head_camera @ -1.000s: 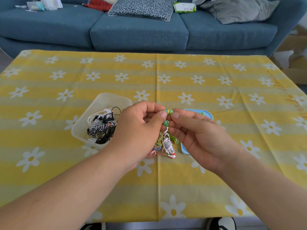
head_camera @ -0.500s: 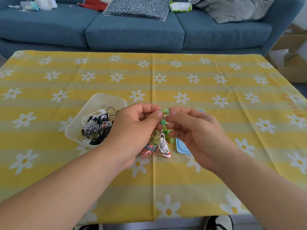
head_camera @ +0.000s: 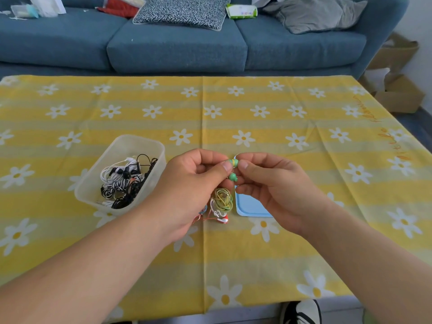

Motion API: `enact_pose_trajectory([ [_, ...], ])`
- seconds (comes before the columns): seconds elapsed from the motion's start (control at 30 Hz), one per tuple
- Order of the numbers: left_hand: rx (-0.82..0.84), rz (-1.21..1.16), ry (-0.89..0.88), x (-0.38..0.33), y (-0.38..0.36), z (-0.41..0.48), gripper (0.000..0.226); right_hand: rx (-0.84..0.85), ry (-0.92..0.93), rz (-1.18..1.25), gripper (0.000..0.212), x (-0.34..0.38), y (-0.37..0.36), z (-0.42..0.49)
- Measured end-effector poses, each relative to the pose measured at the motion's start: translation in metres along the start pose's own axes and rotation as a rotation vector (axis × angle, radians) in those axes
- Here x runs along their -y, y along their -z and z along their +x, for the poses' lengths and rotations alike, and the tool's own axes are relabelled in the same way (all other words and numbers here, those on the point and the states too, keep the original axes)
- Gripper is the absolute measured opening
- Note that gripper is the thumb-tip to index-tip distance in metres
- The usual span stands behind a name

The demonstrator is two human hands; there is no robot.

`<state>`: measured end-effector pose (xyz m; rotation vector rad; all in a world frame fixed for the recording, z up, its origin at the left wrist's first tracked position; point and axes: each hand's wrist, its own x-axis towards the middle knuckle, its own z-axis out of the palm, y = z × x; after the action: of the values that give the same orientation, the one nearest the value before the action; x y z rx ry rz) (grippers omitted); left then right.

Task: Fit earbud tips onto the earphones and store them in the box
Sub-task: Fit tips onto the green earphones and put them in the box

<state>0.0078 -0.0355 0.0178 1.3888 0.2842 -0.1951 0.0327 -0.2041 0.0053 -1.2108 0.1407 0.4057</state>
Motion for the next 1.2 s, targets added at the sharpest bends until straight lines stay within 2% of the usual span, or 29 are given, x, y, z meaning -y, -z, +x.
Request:
enact_pose_trajectory([
  [0.13, -0.039, -0.003, 0.029, 0.003, 0.0, 0.003, 0.007, -0.094, -0.015, -0.028, 0.017, 0.006, 0.011, 0.002],
  [0.2, -0.079, 0.004, 0.028, 0.006, 0.0, 0.006, 0.008, -0.211, 0.007, -0.087, 0.011, 0.008, 0.021, 0.007],
  [0.27, -0.101, 0.005, 0.034, 0.007, -0.001, 0.007, 0.008, -0.367, 0.05, -0.294, 0.009, 0.008, 0.033, 0.013],
  [0.33, -0.109, 0.002, 0.047, 0.008, -0.002, 0.008, 0.008, -0.453, 0.08, -0.599, 0.012, 0.005, 0.041, 0.02],
  [0.5, -0.114, 0.01, 0.057, 0.009, 0.002, 0.01, 0.012, -0.342, 0.035, -1.126, 0.02, -0.015, 0.044, 0.037],
  [0.6, -0.108, 0.001, 0.064, 0.008, 0.004, 0.009, 0.013, -0.361, 0.024, -1.253, 0.027, -0.022, 0.049, 0.044],
  [0.87, -0.095, 0.0, 0.071, 0.004, 0.017, 0.007, 0.021, -0.427, 0.068, -1.14, 0.009, -0.021, 0.051, 0.044],
  [1.03, -0.09, -0.023, 0.075, 0.005, 0.019, 0.005, 0.022, -0.549, 0.067, -0.839, 0.006, 0.001, 0.059, 0.034],
  [1.2, -0.067, -0.056, 0.106, 0.006, 0.009, 0.003, 0.025, -0.559, -0.081, -0.546, 0.012, 0.008, 0.068, 0.02],
])
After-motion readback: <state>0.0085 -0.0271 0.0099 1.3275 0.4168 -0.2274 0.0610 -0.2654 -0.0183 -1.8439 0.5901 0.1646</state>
